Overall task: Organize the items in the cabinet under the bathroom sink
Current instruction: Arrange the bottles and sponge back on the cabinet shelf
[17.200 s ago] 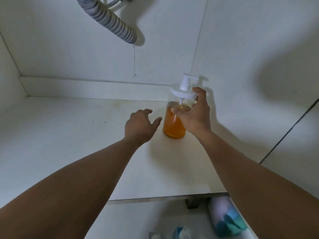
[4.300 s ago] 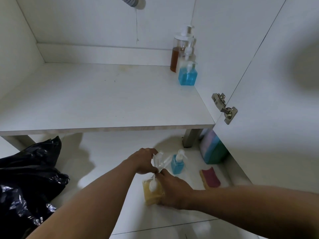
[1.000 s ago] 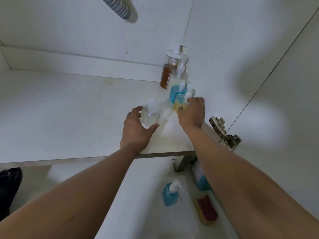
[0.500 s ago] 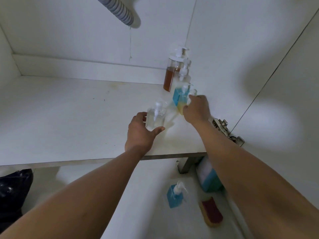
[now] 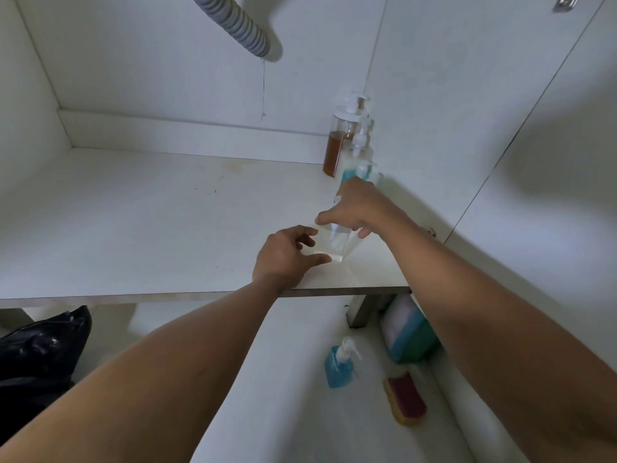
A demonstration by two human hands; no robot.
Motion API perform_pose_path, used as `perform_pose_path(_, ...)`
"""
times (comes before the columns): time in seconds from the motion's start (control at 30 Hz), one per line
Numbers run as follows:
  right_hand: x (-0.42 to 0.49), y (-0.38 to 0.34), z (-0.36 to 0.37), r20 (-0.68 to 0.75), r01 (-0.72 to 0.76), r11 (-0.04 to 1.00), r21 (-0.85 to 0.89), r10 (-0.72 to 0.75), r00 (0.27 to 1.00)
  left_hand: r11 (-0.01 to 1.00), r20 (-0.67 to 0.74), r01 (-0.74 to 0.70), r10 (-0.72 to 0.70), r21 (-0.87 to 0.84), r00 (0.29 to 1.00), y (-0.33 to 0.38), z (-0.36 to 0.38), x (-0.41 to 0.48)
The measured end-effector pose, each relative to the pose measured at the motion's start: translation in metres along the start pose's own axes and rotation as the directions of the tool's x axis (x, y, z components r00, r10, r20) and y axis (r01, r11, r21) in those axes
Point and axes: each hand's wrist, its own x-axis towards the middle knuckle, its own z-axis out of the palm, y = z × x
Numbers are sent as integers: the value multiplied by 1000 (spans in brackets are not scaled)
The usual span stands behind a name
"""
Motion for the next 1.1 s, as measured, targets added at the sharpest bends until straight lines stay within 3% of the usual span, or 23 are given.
perform_pose_path(0.07,2,3,-2,-19,-1,1000,9,1,1000,997,13,-5,4,78,1000,-2,2,1)
perform_pose_path(0.17,8,16,-8,-86,-8,999,-36,5,996,920,19,-77,75,383,997,-3,6,3)
perform_pose_path(0.27,21,34,-12,-128,-29,995,-98,17,992,870,34,-89,83,485,996,-5,9,7)
perform_pose_path(0.53,29,57,-17,-280,-84,958,-276,4,960,856,57,-102,85,507,995,-7,9,13)
perform_pose_path(0.73,8,48,-2,-351,-101,857,-505,-97,932,853,71,-106,81,510,994,-4,9,10)
perform_pose_path(1.1,13,73,19,-330,-26,797,-603,-220,918,851,78,-110,82,513,994,-3,10,10)
